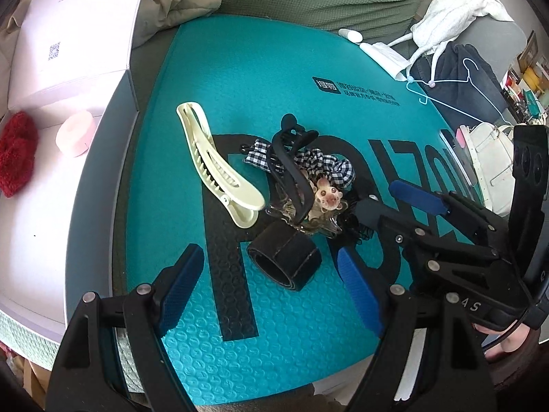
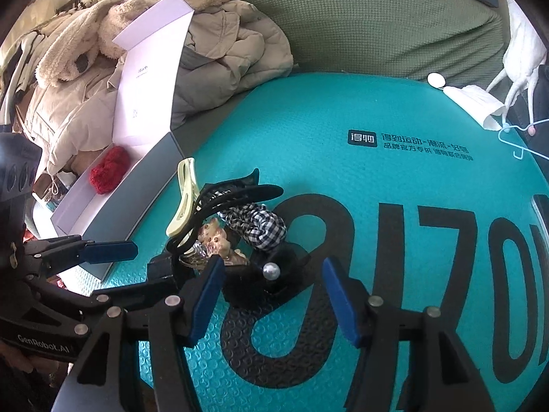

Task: Organize objects
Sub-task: 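Grasp the black hair tie with the left tool while the right tool grasps the black bow clip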

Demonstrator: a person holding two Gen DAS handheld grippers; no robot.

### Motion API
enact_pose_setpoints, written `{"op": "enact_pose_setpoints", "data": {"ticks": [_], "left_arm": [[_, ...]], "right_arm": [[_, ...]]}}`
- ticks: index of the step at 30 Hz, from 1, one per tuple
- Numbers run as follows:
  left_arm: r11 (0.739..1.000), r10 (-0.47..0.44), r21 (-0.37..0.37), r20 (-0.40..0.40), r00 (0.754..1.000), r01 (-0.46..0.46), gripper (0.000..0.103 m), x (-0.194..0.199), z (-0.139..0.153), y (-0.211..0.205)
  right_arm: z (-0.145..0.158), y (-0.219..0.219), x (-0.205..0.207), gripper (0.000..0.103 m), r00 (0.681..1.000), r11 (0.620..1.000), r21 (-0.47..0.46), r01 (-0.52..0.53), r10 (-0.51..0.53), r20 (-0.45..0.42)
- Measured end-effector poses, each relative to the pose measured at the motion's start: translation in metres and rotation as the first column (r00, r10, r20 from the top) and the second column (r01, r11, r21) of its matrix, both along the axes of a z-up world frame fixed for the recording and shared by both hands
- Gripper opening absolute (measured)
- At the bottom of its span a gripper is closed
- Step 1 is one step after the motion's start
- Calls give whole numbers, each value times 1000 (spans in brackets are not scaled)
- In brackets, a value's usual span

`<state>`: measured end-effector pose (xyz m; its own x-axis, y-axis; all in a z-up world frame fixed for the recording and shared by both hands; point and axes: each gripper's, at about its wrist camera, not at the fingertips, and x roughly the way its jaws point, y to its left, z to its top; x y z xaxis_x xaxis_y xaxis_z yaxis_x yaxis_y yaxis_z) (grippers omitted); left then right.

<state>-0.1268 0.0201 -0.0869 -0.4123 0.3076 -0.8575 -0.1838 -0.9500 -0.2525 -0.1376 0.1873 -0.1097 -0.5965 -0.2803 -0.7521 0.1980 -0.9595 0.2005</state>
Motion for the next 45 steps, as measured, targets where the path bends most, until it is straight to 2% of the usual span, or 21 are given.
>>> {"op": "enact_pose_setpoints", "data": {"ticks": [8,12,14,19,30,31,32,33,34,35,40,45], "left_arm": [[1000,11,18,16,1000,-12,78,-5,-17,0],[999,2,54,11,1000,-2,59,-2,-18,-4],[998,11,62,9,1000,-12,55,1,-18,-6],[999,52,-8,0,999,-52,51,6,-17,-9],[996,59,62,-19,998,-57,51,2,-24,-18],[996,56,66,-20,998,-55,51,0,-24,-18],[996,56,68,-20,998,-54,51,-1,-25,-18],[996,56,73,-17,998,-54,43,-1,-25,-18],[995,58,76,-10,998,-57,34,-2,-26,-19],[995,61,77,-5,998,-60,33,-2,-27,-19],[998,51,46,-21,998,-50,25,3,-24,-17],[997,47,58,5,999,-48,25,12,-23,-15]], "right_arm": [[-22,6,-5,62,998,1000,3,11,-12,56],[-23,11,1,62,999,1000,12,22,-23,48],[-21,13,3,62,999,999,8,37,-37,37],[-16,11,2,62,999,999,-2,42,-42,5],[-24,7,-8,62,999,999,-11,49,-49,22],[-25,6,-8,60,999,999,-4,48,-48,22],[-25,6,-8,51,999,999,-1,45,-45,22],[-26,6,-8,40,999,999,4,45,-45,23],[-26,6,-8,37,999,999,12,47,-47,19],[-26,6,-8,30,999,999,18,46,-47,16],[-26,7,-3,28,999,999,17,40,-40,18],[-24,6,7,28,999,999,27,29,-30,28]]}}
